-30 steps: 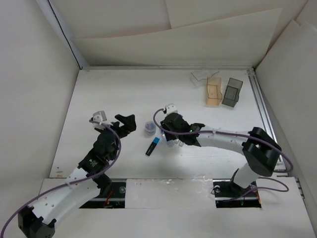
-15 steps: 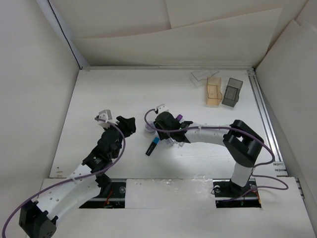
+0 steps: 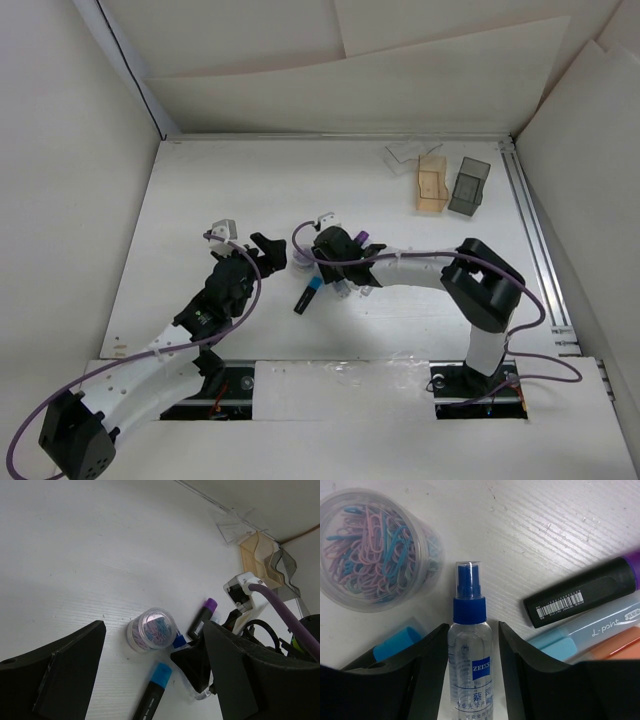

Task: Sort the stationery into containers
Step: Pick up the stationery from the center of the board, then place the stationery in the storage box.

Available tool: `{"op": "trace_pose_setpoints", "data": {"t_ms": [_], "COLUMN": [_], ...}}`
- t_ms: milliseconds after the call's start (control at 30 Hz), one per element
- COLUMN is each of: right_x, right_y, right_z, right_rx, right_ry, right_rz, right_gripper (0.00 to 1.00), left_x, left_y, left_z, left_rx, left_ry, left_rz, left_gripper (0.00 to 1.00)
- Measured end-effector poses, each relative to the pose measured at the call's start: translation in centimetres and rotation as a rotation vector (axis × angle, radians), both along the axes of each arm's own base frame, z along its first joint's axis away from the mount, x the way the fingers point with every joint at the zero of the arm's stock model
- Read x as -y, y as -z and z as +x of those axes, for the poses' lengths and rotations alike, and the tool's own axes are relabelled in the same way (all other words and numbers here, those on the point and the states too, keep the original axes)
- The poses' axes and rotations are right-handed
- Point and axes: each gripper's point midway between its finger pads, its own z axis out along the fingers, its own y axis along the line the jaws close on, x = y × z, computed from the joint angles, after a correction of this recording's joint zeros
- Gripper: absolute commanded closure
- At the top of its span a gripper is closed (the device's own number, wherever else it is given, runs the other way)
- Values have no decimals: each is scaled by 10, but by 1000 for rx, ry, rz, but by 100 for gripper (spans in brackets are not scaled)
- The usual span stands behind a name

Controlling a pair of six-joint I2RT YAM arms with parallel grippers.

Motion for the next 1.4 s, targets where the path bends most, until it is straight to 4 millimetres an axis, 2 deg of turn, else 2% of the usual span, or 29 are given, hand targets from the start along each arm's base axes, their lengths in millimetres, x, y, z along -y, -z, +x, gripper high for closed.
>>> {"op": "trace_pose_setpoints", "data": {"t_ms": [100,133,233,267,367,467,567,667,733,800,867,933,1167,1267,1400], "right_x": [0,0,1,2,4,10,20,32,50,73,96,123,196,220,239], "right_y": [2,2,2,2,1,-7,-42,-105,-145,-173,-193,-204,-210,-197,-169], "right_z": [-1,0,2,4,7,11,15,29,47,69,94,121,221,260,308], "right_rx": [-6,-6,-5,-5,-8,0,42,130,200,258,299,326,380,391,400], "right_ry": [3,4,14,17,26,39,55,82,129,196,272,361,711,859,1011], "right_rz": [-1,0,7,9,17,35,96,228,306,352,384,407,494,532,588], "right_gripper": [54,61,70,76,76,76,76,78,79,79,79,79,76,76,77], "left_x": [1,1,2,2,2,3,3,6,9,13,17,21,29,31,33], "left_y": [0,0,0,0,0,-2,-5,-7,-7,-4,3,7,1,0,0], "left_z": [0,0,-1,-1,-1,-2,-2,-2,-2,-1,-1,-2,-4,-5,-6], "left_rx": [-1,-1,-2,-2,-2,3,12,15,14,5,-16,-29,-14,-13,-14], "left_ry": [6,7,10,11,13,16,20,31,45,59,77,97,142,153,161], "left_rz": [-2,-3,-6,-8,-9,-14,-23,-34,-38,-35,-25,-22,-44,-48,-50], "left_gripper": [24,22,22,22,22,22,24,25,26,26,27,27,28,28,28]}}
